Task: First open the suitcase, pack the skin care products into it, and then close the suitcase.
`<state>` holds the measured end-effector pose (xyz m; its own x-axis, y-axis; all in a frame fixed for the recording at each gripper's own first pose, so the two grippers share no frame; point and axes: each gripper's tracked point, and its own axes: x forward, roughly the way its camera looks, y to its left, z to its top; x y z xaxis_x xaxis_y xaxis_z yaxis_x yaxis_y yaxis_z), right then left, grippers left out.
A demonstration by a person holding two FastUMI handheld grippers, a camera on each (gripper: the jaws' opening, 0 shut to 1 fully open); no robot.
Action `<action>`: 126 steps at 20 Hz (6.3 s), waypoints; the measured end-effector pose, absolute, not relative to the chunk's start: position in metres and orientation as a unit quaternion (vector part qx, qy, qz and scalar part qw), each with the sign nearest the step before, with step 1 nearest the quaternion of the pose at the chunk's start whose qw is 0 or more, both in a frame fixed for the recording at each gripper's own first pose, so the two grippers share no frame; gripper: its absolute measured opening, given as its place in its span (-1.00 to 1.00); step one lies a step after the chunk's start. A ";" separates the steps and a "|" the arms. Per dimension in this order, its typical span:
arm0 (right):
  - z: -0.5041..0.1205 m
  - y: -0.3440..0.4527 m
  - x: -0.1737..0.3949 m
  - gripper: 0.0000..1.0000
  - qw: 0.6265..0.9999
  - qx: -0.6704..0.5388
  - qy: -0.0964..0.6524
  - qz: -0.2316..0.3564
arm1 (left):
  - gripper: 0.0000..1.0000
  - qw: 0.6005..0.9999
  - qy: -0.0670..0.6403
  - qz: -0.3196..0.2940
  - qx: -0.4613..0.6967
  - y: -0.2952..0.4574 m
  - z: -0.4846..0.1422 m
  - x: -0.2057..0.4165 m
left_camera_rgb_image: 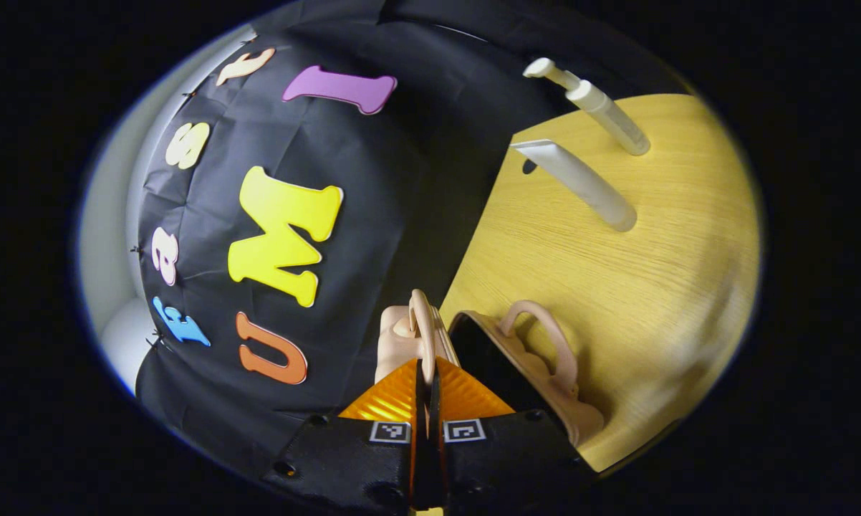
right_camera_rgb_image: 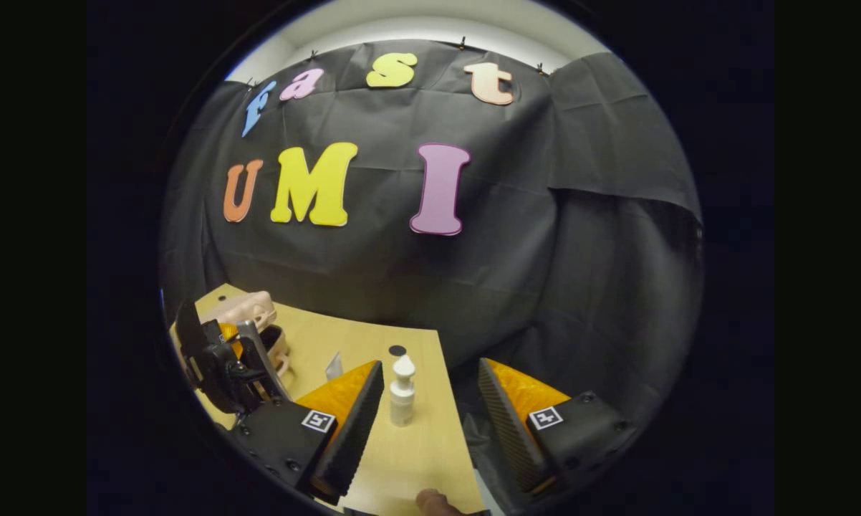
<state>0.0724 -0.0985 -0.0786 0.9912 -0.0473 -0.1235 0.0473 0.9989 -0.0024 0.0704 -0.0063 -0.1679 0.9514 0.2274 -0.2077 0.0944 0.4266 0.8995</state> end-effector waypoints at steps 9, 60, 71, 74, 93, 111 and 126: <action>-0.045 -0.006 0.070 0.58 0.998 -0.004 0.042 -0.036 | -0.94 0.879 0.093 0.077 0.461 0.100 -0.081 0.052; -0.071 0.097 0.018 0.56 0.992 -0.068 0.095 -0.055 | 0.80 0.909 0.286 0.171 0.251 0.465 -0.296 0.016; -0.102 -0.005 0.029 0.56 0.992 -0.033 0.117 -0.045 | 0.97 0.945 0.233 0.064 0.220 0.239 -0.242 0.036; -0.109 -0.034 0.035 0.56 0.992 -0.026 0.120 -0.042 | 0.97 0.951 0.222 0.010 0.214 0.150 -0.239 0.048; -0.195 -0.168 0.058 0.58 0.978 -0.023 0.203 -0.043 | 0.91 0.940 0.266 -0.135 0.164 -0.187 -0.338 0.096; -0.234 -0.185 0.070 0.58 0.966 -0.041 0.250 -0.050 | 0.12 0.957 0.243 -0.121 0.102 -0.215 -0.354 0.144; -0.260 -0.078 0.203 0.56 0.972 0.016 0.222 0.072 | -0.04 0.970 0.216 -0.098 0.054 -0.160 -0.282 0.081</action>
